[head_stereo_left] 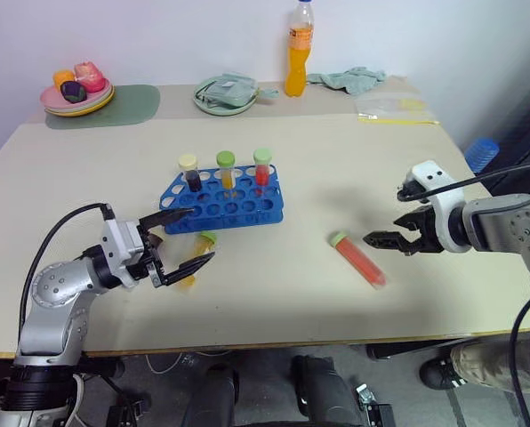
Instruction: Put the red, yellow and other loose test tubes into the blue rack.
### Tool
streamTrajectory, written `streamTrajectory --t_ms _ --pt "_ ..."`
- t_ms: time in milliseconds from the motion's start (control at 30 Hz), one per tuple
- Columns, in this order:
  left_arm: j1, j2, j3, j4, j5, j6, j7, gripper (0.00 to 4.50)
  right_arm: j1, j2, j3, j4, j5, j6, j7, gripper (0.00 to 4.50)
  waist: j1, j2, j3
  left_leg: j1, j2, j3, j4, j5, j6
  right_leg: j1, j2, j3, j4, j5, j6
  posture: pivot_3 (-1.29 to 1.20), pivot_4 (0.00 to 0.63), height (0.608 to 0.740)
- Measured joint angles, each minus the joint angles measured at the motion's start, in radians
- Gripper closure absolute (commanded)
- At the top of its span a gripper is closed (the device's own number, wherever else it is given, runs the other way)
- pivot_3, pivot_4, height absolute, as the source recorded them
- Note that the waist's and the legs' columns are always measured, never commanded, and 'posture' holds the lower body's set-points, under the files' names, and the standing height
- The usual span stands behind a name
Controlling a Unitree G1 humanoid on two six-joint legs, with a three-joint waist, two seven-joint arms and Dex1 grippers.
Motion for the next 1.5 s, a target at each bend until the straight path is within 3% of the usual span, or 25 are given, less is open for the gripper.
streamTrajectory --t_ms 533,867,1200,1300,1500 --pt "0.132 0.051 0.019 -0.150 -0.026 0.028 -0.008 0.03 -0.008 0.052 0.102 0.009 0.328 0.000 -0.341 0.00 0.000 0.000 0.000 -0.001 0.000 0.000 0.000 0.000 0.000 -0.001 0.000 0.000 0.000 0.000 0.000 0.00 0.150 0.740" --pt "0.232 0.102 0.055 -0.217 -0.107 0.097 -0.050 0.03 -0.037 0.141 0.160 0.068 0.303 0.000 -0.445 0.00 0.001 0.000 0.000 -0.002 0.000 0.000 0.000 0.000 0.000 -0.003 0.000 0.000 0.000 0.000 0.000 0.00 0.150 0.740" --pt "0.263 0.097 0.082 -0.230 -0.107 0.093 -0.024 0.03 -0.035 0.115 0.256 0.044 0.145 -0.020 -0.350 0.00 0.000 -0.001 0.000 -0.002 0.001 0.000 0.000 0.000 0.000 -0.004 0.000 0.000 -0.001 -0.001 0.002 0.00 0.150 0.740" --pt "0.268 0.086 0.082 -0.231 -0.105 0.091 -0.014 0.00 -0.030 0.113 0.264 0.046 0.097 -0.029 -0.315 0.86 0.000 -0.002 -0.001 -0.002 0.001 0.000 0.000 0.000 0.000 -0.004 0.000 0.000 -0.001 -0.002 0.002 0.00 0.150 0.740" --pt "0.273 0.077 0.081 -0.238 -0.089 0.088 0.002 0.00 -0.028 0.122 0.255 0.051 0.016 -0.025 -0.256 3.66 0.000 -0.002 -0.001 -0.002 0.001 0.000 -0.001 0.000 0.000 -0.004 0.000 0.000 -0.001 -0.002 0.002 0.00 0.150 0.740"
